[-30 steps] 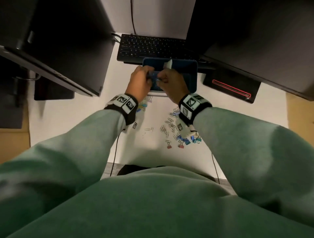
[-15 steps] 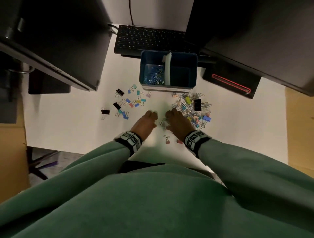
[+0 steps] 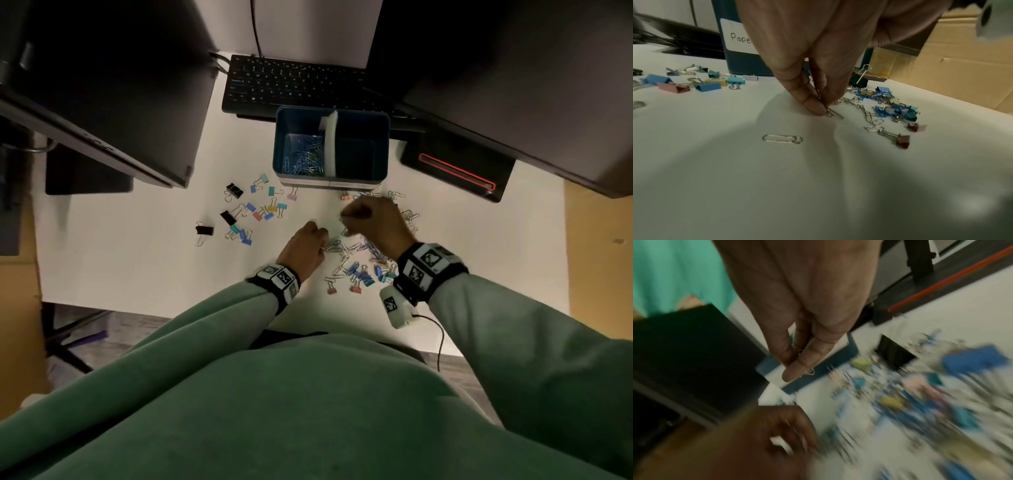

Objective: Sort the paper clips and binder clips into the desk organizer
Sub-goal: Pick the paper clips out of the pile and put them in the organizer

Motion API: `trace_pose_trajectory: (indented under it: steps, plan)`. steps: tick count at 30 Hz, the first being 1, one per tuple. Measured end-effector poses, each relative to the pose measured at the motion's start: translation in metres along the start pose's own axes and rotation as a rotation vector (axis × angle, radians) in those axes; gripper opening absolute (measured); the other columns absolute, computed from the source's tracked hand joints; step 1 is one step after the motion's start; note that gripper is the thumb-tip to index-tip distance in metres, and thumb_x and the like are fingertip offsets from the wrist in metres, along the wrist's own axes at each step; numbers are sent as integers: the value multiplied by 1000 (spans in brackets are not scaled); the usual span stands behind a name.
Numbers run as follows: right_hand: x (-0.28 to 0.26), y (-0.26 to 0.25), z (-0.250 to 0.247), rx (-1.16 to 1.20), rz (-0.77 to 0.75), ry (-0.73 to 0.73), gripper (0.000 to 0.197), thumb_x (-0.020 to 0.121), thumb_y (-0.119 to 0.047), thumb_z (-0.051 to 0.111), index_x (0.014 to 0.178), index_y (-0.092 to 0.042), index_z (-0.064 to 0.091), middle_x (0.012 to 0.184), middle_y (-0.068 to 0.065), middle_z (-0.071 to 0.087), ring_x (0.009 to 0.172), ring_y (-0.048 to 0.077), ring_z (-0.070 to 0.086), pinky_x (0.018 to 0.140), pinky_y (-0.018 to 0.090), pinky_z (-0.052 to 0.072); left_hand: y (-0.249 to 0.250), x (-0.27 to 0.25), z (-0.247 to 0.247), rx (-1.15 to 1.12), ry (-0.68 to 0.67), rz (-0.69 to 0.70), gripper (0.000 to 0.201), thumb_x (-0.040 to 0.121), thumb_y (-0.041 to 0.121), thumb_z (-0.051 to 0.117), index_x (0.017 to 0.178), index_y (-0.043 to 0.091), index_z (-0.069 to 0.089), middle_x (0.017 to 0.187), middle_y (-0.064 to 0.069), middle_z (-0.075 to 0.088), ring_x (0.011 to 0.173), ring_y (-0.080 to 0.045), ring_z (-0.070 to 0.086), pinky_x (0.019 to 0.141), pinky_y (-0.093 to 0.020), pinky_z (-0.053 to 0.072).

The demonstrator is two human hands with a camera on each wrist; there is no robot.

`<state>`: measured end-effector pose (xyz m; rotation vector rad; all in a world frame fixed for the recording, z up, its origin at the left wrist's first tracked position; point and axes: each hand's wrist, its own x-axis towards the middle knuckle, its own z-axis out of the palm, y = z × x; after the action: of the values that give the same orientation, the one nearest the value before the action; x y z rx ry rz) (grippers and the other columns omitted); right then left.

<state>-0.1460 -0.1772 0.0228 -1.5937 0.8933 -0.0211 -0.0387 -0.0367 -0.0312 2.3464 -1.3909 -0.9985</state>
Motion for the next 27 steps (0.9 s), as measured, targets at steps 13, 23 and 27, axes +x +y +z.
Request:
trace_pose_trajectory:
  steps: [13, 23, 27]
  plan:
    - [75, -80, 19, -378, -280, 27, 28, 91, -11, 61, 119, -10, 61, 118, 5, 62, 99, 11, 61, 77, 9, 46, -4, -9, -31, -186, 88, -39, 7, 81, 4, 68, 85, 10, 66, 91, -5, 62, 79, -18, 62, 77, -29, 55]
    - [-10, 34, -10, -656, -77, 61, 20, 94, -13, 55, 113, -13, 64, 111, 7, 64, 91, 20, 64, 78, 26, 52, 7, 54, -146, -257, 483, 11, 12, 87, 9, 65, 96, 12, 72, 101, -6, 67, 89, -13, 62, 87, -23, 50]
    - [-17, 42, -11, -799, -27, 38, 34, 93, -21, 57, 126, -13, 55, 129, 11, 51, 113, 30, 54, 86, 38, 47, 24, 40, -106, -147, 496, 170, 13, 87, 14, 65, 100, 12, 67, 108, -7, 56, 98, -14, 53, 88, -21, 41]
